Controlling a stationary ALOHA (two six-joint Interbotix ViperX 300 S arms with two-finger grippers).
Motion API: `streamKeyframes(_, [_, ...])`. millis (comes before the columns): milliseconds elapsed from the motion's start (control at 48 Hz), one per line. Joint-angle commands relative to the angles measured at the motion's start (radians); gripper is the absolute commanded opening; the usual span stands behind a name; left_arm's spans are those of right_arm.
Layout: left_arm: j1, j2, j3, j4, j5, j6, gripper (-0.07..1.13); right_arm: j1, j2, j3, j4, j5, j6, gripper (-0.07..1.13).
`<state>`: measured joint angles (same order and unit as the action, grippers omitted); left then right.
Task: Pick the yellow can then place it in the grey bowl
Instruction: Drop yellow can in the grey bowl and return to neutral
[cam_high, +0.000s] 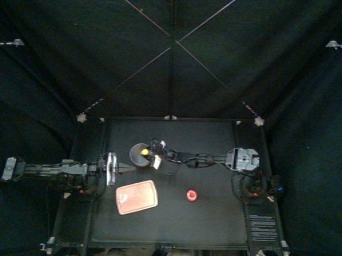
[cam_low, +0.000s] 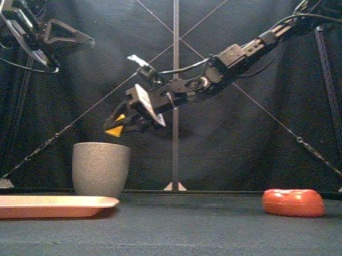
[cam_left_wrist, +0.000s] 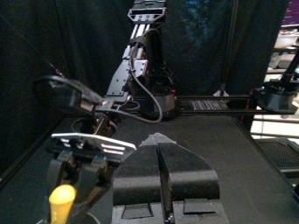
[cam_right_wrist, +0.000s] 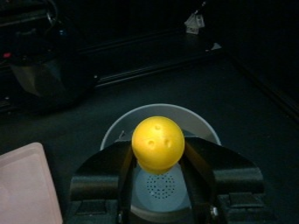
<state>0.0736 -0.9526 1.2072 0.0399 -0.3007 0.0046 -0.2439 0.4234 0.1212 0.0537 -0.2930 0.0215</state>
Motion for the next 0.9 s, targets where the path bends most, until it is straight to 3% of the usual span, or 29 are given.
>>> streamKeyframes(21, [0.003,0.005,-0.014,0.002,-0.005,0.0,-0.03,-0.006,0.008,-0.083,0.002,0.052,0.0,0.72])
streamKeyframes(333, [0.003,0.005,-0.014,-0.002,-0.005,0.0,-0.03,-0.006,0.025,-0.13,0.041,0.16,0.0,0.97])
streamKeyframes(625, [0.005,0.005,-0.008,-0.003,-0.005,-0.002,-0.03,-0.002,-0.021,-0.091,0.095,0.12,0.0,0.97])
streamKeyframes(896, [0.003,0.005,0.003,-0.014,-0.005,-0.003,-0.03,0.003,-0.156,0.121,0.155,-0.06,0.0,0.97])
